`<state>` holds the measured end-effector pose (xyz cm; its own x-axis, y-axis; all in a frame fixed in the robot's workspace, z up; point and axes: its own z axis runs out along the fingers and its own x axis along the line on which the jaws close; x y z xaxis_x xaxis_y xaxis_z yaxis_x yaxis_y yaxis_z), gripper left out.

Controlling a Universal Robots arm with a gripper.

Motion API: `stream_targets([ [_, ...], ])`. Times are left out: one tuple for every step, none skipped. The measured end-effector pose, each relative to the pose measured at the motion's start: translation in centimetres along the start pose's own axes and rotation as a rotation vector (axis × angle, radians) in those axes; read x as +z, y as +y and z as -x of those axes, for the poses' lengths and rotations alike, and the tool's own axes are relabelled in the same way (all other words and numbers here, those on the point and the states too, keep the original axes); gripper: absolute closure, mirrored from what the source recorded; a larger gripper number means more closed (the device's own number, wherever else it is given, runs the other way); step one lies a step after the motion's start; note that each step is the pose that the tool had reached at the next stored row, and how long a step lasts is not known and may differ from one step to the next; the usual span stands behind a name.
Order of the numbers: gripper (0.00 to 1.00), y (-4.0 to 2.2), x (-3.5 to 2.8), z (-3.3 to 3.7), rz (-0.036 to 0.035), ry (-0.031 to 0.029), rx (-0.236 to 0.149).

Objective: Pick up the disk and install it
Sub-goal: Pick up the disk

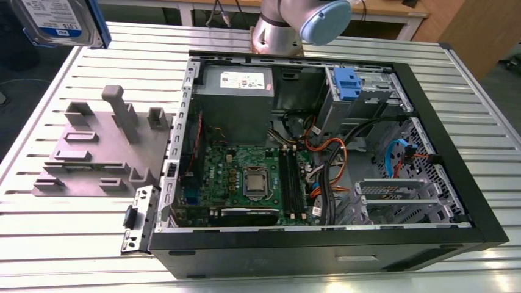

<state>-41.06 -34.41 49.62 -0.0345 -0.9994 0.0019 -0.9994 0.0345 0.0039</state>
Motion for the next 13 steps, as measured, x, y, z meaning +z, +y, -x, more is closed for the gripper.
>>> stream_targets([
  [0.64,0.0,0.0,-0.04,0.0001,0.0,0.0],
  [0.64,0.0,0.0,-0.09,0.0,0.0001,0.0],
  [0.64,-0.01,0.0,-0.14,0.0001,0.0002,0.0],
  [0.64,-0.01,0.0,-0.19,0.0,0.0002,0.0],
  [0.64,-0.01,0.0,-0.23,0.0,0.0003,0.0],
  [0.64,-0.01,0.0,-0.26,0.0,0.0004,0.0],
  [0.64,-0.01,0.0,-0.27,0.0,0.0003,0.0],
  [0.64,-0.01,0.0,-0.27,0.0,0.0004,0.0],
  [0.64,-0.01,0.0,-0.28,0.0,0.0004,0.0],
  [0.64,-0.01,0.0,-0.29,0.0,0.0004,0.0],
  [0.64,-0.01,0.0,-0.29,0.0,0.0003,0.0],
  [0.64,-0.01,0.0,-0.29,0.0,0.0003,0.0],
  [0.64,-0.01,0.0,-0.29,0.0,0.0004,0.0],
])
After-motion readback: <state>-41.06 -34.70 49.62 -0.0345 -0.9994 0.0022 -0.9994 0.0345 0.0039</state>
